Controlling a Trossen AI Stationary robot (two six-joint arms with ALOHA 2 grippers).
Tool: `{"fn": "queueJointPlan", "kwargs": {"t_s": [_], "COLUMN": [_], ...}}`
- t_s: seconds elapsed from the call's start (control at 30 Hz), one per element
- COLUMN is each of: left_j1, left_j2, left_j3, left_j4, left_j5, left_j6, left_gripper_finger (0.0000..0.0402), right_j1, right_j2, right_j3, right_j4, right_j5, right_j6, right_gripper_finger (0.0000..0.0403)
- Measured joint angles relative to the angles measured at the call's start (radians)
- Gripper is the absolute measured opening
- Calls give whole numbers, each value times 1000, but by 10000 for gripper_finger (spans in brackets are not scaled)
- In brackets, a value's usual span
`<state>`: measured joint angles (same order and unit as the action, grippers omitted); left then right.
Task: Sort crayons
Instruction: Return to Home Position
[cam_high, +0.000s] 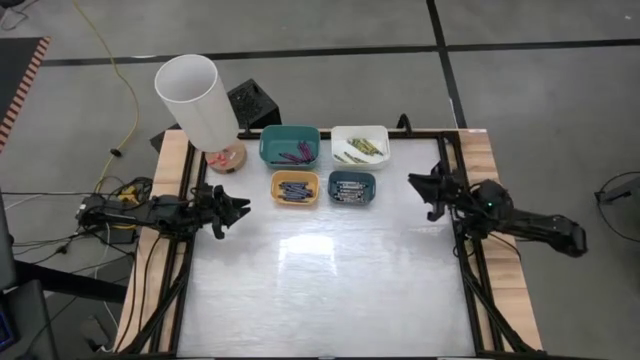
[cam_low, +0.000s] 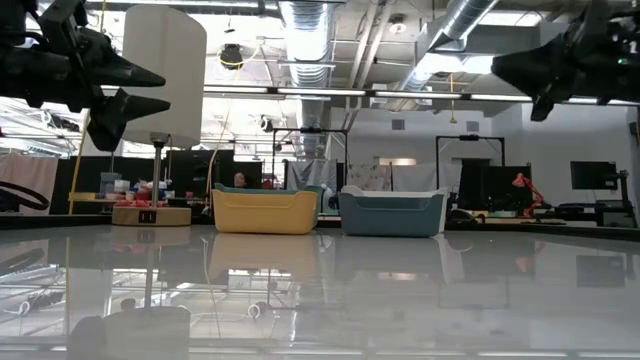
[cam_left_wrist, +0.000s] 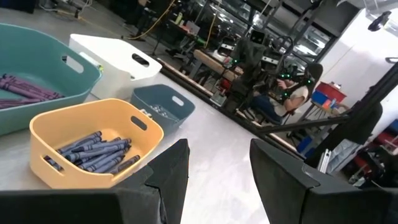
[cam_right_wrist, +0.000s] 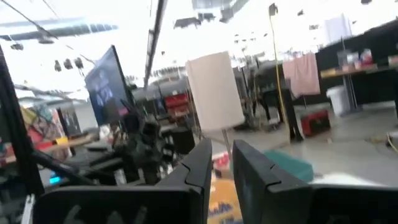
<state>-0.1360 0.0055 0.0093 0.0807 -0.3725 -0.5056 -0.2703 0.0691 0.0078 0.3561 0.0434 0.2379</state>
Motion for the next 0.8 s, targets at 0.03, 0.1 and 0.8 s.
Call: {"fn": "queueJointPlan", "kwargs": {"t_s": [0.03,0.1,0.8], "left_j1": [0,0,0], "left_j2": [0,0,-3], "left_j3": [0,0,-2], "left_j4": [0,0,17], "left_j5": [0,0,137], "left_j6": [2,13,156], "left_gripper_finger": [160,160,160], "right_j1": [-1,-1,-6], "right_j2": [-24,-68,-67], "right_j3": [0,3,30], "right_j4": [-7,-50,-283], "right_j5": [0,1,12], "right_j6": [-3,-16,-39], "right_gripper_finger": [76,76,76]}}
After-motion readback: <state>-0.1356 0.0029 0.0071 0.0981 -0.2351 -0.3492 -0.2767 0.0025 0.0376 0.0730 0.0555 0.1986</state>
